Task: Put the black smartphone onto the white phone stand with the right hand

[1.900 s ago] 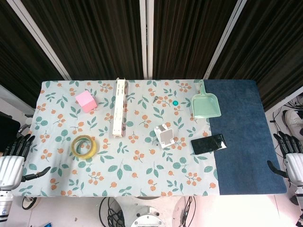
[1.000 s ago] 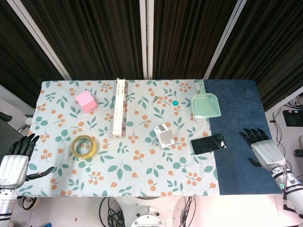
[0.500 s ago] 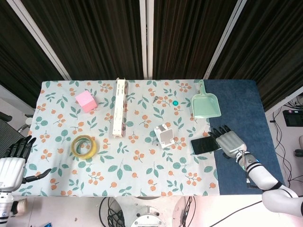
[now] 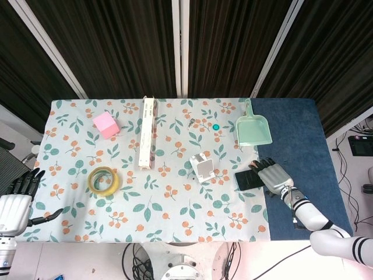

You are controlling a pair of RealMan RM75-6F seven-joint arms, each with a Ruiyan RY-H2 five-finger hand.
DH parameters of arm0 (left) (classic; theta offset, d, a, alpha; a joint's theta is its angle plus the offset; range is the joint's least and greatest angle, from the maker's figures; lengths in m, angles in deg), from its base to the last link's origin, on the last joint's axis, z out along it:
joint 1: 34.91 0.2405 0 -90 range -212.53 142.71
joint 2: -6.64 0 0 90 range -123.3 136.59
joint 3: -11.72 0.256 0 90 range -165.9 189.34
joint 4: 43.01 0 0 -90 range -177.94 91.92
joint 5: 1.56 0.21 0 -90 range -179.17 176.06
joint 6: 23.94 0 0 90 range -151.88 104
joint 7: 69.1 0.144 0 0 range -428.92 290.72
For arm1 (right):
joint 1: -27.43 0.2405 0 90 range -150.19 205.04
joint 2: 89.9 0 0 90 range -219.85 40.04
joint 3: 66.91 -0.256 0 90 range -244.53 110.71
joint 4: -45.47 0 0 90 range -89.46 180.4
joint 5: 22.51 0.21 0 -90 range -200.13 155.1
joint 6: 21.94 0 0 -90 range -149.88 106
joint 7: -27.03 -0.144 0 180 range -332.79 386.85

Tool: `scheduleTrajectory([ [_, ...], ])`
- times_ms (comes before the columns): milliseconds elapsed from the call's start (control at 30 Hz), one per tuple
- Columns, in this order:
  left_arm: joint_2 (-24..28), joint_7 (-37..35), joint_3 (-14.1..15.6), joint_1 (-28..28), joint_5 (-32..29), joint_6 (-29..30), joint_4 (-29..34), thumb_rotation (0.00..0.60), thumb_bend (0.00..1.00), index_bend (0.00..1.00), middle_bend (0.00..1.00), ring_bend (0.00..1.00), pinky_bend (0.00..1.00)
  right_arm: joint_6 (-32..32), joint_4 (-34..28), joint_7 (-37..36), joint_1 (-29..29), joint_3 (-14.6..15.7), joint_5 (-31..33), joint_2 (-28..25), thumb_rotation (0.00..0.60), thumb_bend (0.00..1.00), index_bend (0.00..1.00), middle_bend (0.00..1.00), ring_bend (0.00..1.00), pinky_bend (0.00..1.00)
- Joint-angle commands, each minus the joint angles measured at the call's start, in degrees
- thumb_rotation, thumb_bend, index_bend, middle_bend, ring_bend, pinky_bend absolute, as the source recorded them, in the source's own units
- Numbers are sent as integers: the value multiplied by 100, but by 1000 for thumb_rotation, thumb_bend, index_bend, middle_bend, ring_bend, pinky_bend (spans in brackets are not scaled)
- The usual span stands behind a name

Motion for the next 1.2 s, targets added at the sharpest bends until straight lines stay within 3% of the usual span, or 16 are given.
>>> scheduleTrajectory([
  [33,-5,-5,2,2,-10,-9,-6,238,76,23,44,67,158,35,69,-110,16,7,-35,57,600,157,0,0,0,0],
  [667,-31,9,8,-5,-44,-60,-34,234,76,24,44,66,157,157,510,-619,18,103,-226,274,600,160,5,0,0,0],
  [1200,-113,-89,42,17,-80,-114,-145,234,77,23,44,66,158,271,593,-604,17,177,-178,355,600,176,208,0,0,0],
])
